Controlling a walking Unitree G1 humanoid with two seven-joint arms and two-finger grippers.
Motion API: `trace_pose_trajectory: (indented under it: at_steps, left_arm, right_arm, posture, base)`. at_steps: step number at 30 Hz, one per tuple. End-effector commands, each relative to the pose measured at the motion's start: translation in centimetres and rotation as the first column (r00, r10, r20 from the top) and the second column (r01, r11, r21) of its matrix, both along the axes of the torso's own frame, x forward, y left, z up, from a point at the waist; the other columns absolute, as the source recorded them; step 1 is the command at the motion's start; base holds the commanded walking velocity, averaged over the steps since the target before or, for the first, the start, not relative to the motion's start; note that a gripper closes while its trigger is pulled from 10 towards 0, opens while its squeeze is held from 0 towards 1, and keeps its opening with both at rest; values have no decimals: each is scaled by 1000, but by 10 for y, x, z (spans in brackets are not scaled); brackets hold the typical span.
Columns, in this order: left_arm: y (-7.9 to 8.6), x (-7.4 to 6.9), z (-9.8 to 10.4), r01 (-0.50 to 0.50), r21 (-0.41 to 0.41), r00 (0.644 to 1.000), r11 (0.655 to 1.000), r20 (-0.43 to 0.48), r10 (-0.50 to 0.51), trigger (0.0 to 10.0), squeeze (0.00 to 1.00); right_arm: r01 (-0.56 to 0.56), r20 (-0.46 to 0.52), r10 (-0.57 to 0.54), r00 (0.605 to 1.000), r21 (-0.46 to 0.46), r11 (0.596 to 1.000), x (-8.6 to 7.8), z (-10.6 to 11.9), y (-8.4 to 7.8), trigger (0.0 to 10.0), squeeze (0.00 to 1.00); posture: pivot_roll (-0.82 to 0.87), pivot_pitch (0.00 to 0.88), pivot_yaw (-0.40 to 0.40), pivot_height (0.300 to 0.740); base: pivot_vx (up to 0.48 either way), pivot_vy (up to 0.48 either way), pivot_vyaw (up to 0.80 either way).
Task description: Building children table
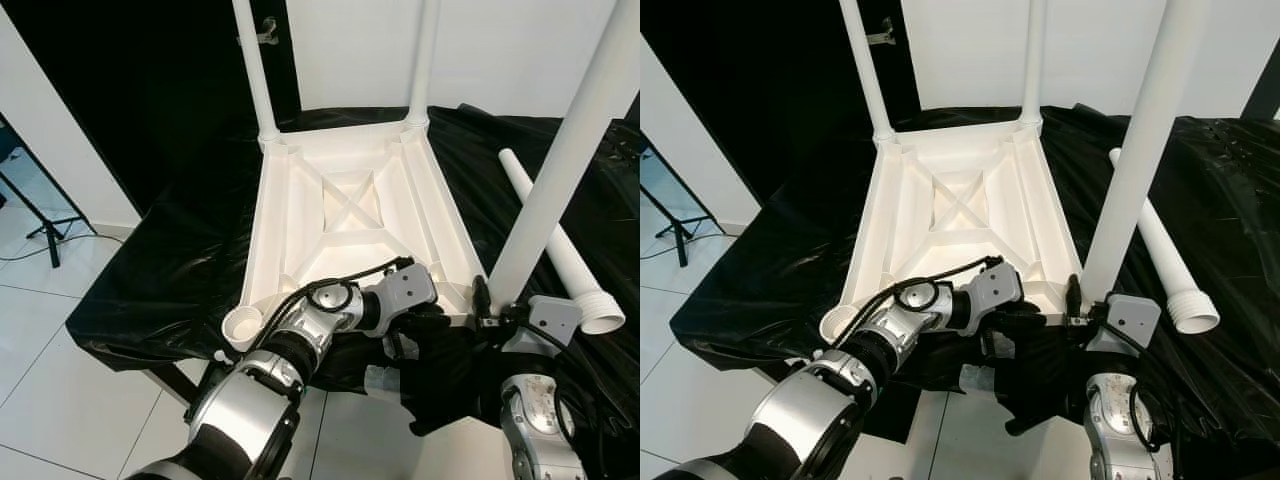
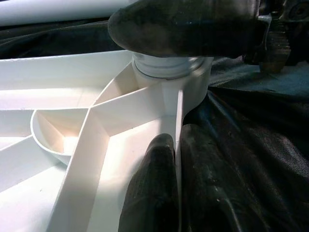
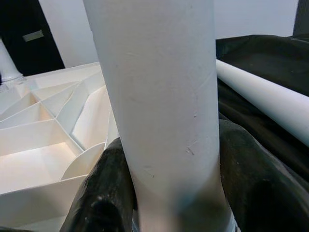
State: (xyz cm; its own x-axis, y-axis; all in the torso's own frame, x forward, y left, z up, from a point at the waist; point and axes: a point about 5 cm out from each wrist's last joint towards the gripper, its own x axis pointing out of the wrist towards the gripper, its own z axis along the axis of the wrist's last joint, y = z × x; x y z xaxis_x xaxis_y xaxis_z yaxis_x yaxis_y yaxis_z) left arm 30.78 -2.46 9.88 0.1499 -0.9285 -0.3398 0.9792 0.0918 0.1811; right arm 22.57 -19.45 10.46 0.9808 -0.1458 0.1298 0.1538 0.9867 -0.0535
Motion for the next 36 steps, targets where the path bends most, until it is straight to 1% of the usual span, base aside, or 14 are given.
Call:
trace_pose_trajectory:
  at_steps: [1,6,7,10,11,12,14,16,19,20,29,31,32,36]
  left_arm:
    - [17,-9,-39,-128,105,984,986,-110,140,10000,0]
    - [16,-10,-39,-126,105,984,986,-110,137,10000,0]
    - [16,-10,-39,-124,105,985,987,-111,136,10000,0]
    - [15,-10,-39,-123,106,985,987,-110,135,10000,0]
    - [14,-10,-39,-121,105,985,987,-110,133,10000,0]
    - [14,-10,-39,-121,105,985,987,-110,133,10000,0]
    - [13,-11,-38,-119,104,985,988,-109,130,10000,0]
    - [13,-11,-38,-118,103,986,988,-109,130,10000,0]
    - [14,-11,-39,-120,102,985,987,-108,131,10000,0]
    - [15,-11,-39,-121,104,985,987,-108,132,10000,0]
    - [16,-12,-41,-119,109,985,987,-111,131,10000,0]
    - [15,-12,-40,-119,106,985,987,-112,131,10000,0]
    - [15,-12,-40,-119,104,985,987,-112,130,10000,0]
    - [14,-12,-41,-116,104,985,988,-114,128,10000,0]
  right_arm:
    - [-58,-59,58,997,14,998,3,-9,-2,10000,1000]
    - [-216,-79,212,974,-41,976,6,-2,-10,10000,1000]
    - [-291,-97,284,954,-63,955,7,0,-13,10000,0]
    - [-395,-121,383,916,-95,914,7,3,-16,10000,0]
    - [-482,-145,464,874,-123,868,6,7,-21,10000,0]
    - [-482,-145,464,874,-123,868,6,7,-21,10000,0]
    - [-559,-195,528,826,-172,811,6,10,-32,10000,0]
    - [-569,-204,536,819,-180,802,7,11,-33,10000,0]
    - [-599,-236,556,797,-200,775,8,12,-39,7922,0]
    - [-609,-245,563,789,-197,768,9,13,-42,0,0]
    - [-644,-282,595,753,-127,755,-1,5,-45,0,0]
    - [-620,-252,586,770,-78,781,-6,-2,-35,0,0]
    - [-566,-208,548,811,-38,823,-11,-8,-24,0,0]
    - [-450,-107,451,886,35,892,-18,-13,-8,0,0]
  posture:
    - [41,0,62,740]
    - [28,0,67,740]
    - [25,0,67,740]
    - [20,0,71,740]
    - [19,0,72,740]
    - [19,0,72,740]
    - [21,0,72,740]
    - [21,0,72,740]
    - [27,0,70,740]
    - [27,0,72,740]
    - [29,0,70,740]
    - [30,0,68,740]
    - [30,0,68,740]
    - [34,0,67,740]
  base:
    - [0,0,0]
    - [0,0,0]
    - [0,0,0]
    - [0,0,0]
    - [0,0,0]
    - [0,0,0]
    - [0,0,0]
    - [0,0,0]
    - [0,0,0]
    - [0,0,0]
    - [0,0,0]
    - [0,0,0]
    - [0,0,0]
    - [0,0,0]
